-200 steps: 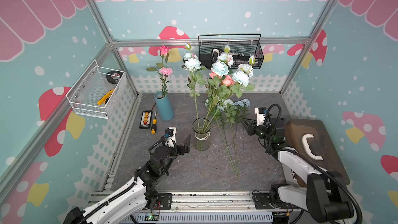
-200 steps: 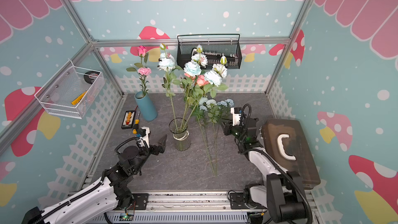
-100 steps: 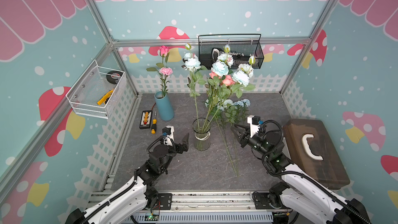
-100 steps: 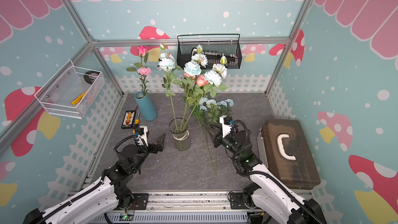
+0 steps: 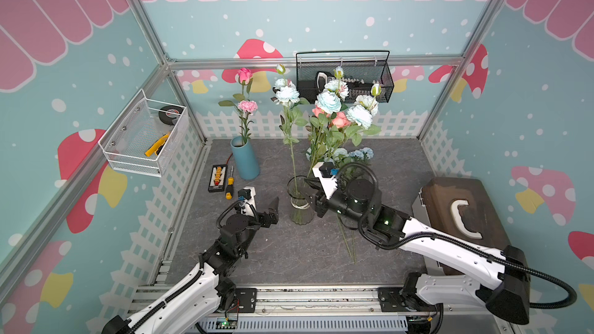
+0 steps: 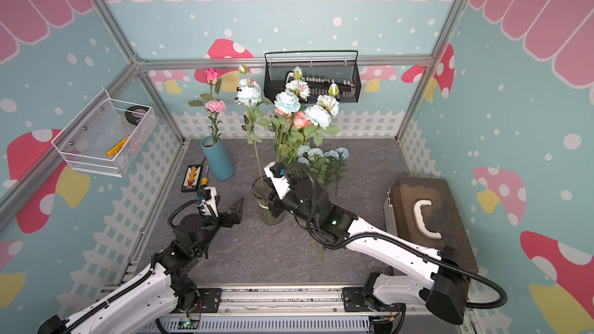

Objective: Pick out blue flowers from the vase
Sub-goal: Pick up the flower from the vase.

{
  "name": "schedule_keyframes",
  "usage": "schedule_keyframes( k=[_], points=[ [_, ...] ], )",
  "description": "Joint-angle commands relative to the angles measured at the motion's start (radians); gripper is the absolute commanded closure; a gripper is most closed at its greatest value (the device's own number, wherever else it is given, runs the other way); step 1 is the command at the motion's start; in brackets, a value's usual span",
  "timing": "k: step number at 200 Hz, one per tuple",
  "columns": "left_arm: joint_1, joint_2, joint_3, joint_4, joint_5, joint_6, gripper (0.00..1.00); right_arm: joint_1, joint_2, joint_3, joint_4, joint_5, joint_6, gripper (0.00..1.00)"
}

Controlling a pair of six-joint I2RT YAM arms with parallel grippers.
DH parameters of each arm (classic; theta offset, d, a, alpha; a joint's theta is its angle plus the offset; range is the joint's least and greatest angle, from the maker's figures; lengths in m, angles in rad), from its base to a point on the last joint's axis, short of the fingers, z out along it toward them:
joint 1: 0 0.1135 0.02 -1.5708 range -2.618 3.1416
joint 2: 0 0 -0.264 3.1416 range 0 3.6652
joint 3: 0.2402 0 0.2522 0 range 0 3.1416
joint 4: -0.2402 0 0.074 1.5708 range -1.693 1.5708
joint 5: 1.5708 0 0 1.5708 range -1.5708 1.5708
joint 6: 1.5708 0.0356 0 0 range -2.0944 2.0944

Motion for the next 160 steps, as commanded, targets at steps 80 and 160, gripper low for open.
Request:
schedule_keyframes(
  k=[80, 160],
  points=[
    [0.096, -0.035, -0.038, 0.031, 0.096, -0.086, 0.03, 0.046, 0.367, 0.422, -0.276, 0.473, -0.016, 0.69],
    [0.104, -0.036, -0.04, 0.029, 0.101, -0.09, 0.03, -0.02, 0.45, 0.507, -0.322, 0.465, 0.046, 0.69]
  ],
)
